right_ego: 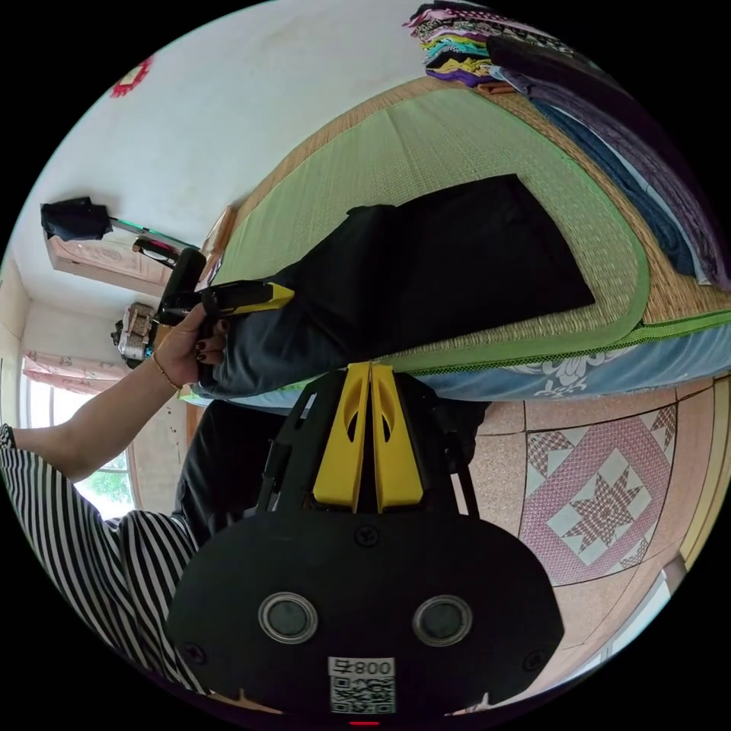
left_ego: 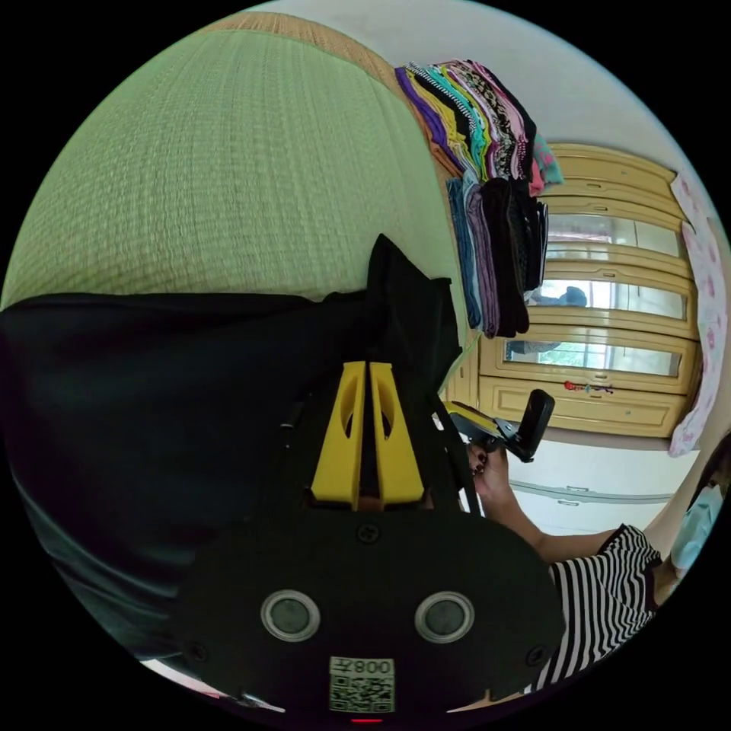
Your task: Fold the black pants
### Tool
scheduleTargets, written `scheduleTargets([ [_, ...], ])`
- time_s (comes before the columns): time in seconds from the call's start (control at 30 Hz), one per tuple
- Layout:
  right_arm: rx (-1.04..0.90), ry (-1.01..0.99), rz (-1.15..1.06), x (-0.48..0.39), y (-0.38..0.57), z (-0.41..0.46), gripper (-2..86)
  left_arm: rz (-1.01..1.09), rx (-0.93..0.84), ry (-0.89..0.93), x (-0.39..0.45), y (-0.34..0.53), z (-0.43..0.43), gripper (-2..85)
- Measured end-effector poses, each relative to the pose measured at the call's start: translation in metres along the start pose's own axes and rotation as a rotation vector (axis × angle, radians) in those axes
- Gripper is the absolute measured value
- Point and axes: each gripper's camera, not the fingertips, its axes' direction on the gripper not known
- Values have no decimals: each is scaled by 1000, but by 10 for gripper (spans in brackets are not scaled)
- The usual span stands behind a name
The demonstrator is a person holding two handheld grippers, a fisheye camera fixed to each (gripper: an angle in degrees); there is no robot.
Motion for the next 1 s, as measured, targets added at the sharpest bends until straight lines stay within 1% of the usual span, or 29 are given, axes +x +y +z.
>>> scheduleTargets([
  [0.13,60,44,-72,-15,15,-15,40,51,13,34,16,-12,4,9],
  [0.2,108,59,-158,-32,21,-23,62,80,16,57,25,-18,7,7],
  [0.3,133,88,-275,-53,24,-23,76,130,6,74,43,-29,14,6],
  [0.47,153,135,-367,-69,30,-17,91,187,-27,112,72,-51,33,6],
  [0.63,172,155,-371,-63,45,-16,85,204,-42,119,91,-68,48,6],
  [0.73,174,185,-340,-51,56,-13,54,216,-72,120,101,-78,58,8],
  [0.8,175,202,-308,-38,65,-13,29,232,-62,127,107,-84,61,10],
  [0.87,178,174,-294,-28,74,-17,20,241,-30,118,114,-92,61,19],
  [1.0,231,147,-239,1,100,-37,10,195,-1,95,115,-107,66,45],
])
